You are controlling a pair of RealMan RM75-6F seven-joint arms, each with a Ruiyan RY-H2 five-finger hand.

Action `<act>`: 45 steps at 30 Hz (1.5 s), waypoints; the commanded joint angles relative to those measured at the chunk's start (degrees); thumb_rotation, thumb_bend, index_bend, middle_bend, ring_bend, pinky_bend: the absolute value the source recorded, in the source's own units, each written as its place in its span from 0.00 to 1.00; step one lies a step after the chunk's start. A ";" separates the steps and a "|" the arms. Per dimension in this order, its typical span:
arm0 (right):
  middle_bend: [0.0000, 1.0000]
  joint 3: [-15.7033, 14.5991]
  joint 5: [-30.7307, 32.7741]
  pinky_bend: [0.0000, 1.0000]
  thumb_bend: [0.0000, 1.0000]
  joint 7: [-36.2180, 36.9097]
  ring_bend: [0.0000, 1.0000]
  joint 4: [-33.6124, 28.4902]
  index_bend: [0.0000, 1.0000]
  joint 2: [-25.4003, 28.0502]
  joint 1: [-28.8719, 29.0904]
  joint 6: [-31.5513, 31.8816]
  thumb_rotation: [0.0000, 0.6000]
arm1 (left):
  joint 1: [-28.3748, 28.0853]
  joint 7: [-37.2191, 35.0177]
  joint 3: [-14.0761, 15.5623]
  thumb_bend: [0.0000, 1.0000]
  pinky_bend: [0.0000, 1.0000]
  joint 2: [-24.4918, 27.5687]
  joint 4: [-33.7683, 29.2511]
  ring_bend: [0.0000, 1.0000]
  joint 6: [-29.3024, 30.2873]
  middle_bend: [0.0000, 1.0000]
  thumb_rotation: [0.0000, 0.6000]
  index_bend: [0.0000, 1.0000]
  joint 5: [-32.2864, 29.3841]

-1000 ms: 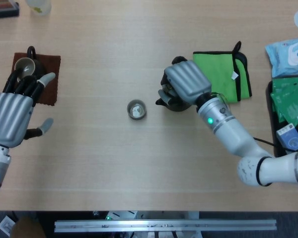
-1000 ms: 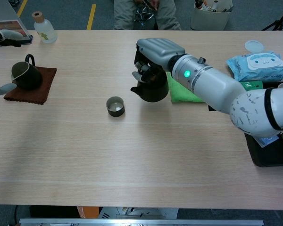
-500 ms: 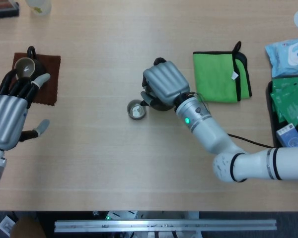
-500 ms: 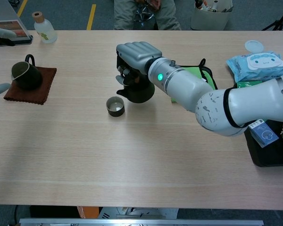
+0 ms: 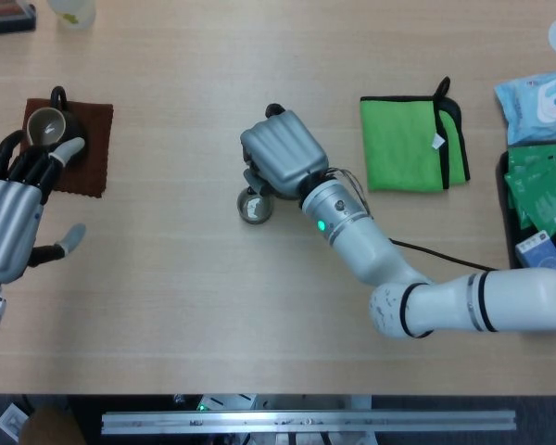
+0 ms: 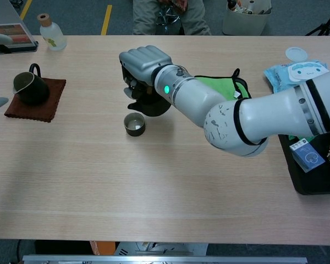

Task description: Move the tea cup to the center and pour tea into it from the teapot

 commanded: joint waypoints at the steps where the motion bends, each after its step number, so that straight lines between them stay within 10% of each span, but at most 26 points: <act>1: 0.95 -0.45 0.49 0.23 0.40 -1.16 0.91 0.35 0.98 -0.25 0.69 0.27 1.00 | 0.09 -0.08 -0.06 0.25 0.07 -0.04 0.05 0.17 -0.04 0.20 1.00 0.11 0.07; 45: 0.95 -2.63 4.19 0.23 0.40 -8.99 0.91 1.27 0.98 -0.91 4.43 2.25 1.00 | 1.57 -1.71 -1.30 0.25 0.07 -0.54 0.98 0.17 -0.71 0.20 1.00 0.10 0.66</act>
